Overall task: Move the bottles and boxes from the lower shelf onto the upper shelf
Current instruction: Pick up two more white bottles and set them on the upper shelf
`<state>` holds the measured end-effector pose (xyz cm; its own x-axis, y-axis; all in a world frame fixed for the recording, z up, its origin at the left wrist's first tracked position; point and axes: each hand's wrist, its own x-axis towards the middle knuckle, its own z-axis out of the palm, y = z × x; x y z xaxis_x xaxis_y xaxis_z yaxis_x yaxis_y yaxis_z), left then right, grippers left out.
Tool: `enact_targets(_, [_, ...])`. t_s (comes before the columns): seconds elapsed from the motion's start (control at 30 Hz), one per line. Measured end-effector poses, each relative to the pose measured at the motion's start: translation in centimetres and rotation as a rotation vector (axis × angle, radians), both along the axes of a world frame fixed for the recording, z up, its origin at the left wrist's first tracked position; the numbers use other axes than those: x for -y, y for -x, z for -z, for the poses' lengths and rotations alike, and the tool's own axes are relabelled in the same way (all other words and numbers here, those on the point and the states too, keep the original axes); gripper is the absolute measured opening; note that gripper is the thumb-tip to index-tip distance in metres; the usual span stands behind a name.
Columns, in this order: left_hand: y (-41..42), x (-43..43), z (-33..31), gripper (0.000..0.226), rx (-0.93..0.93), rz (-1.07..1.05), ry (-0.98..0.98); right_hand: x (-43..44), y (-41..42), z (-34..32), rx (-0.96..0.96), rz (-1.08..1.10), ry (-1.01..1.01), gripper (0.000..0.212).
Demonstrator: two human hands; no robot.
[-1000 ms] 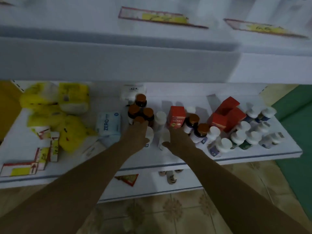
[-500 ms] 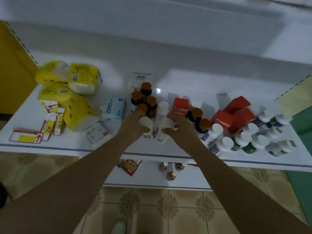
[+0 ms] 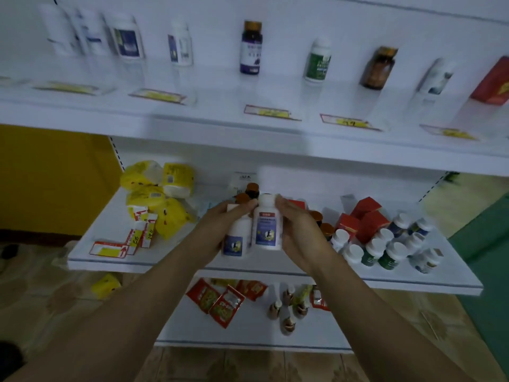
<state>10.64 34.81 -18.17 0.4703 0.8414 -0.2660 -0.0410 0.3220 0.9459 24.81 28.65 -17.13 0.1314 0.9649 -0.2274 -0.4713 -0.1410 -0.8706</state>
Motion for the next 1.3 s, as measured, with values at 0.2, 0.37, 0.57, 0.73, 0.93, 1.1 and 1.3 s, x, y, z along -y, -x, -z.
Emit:
enact_targets(0.2, [3.0, 2.1, -7.0, 0.027, 0.014, 0.04, -0.151, 2.2, 2.5, -6.6, 0.112, 0.007, -0.065, 0.042])
enact_targets(0.37, [4.0, 2.8, -13.2, 0.037, 0.063, 0.006, -0.253, 2.2, 3.6, -12.1, 0.171, 0.012, -0.198, 0.059])
enact_targets(0.57, [3.8, 2.9, -18.4, 0.039, 0.125, -0.002, -0.381, 1.4, 4.1, -17.3, 0.371, 0.028, -0.372, 0.042])
enact_targets(0.73, [4.2, 2.1, -20.4, 0.034, 0.133, -0.016, -0.449, 0.5, 4.8, -19.4, 0.392, 0.048, -0.424, 0.036])
enact_targets(0.93, [6.6, -0.4, -22.0, 0.032, 0.175, 0.062, -0.412, -2.0, 6.8, -20.9, 0.364, -0.006, -0.473, 0.037])
enact_targets(1.1, [9.6, -3.5, -23.2, 0.049, 0.138, 0.141, -0.45, -5.4, 8.5, -21.3, 0.428, -0.04, -0.525, 0.009])
enact_targets(1.3, [11.3, -8.9, -23.5, 0.067, -0.007, 0.103, -0.491, -9.7, 9.4, -21.5, 0.516, 0.004, -0.472, 0.017])
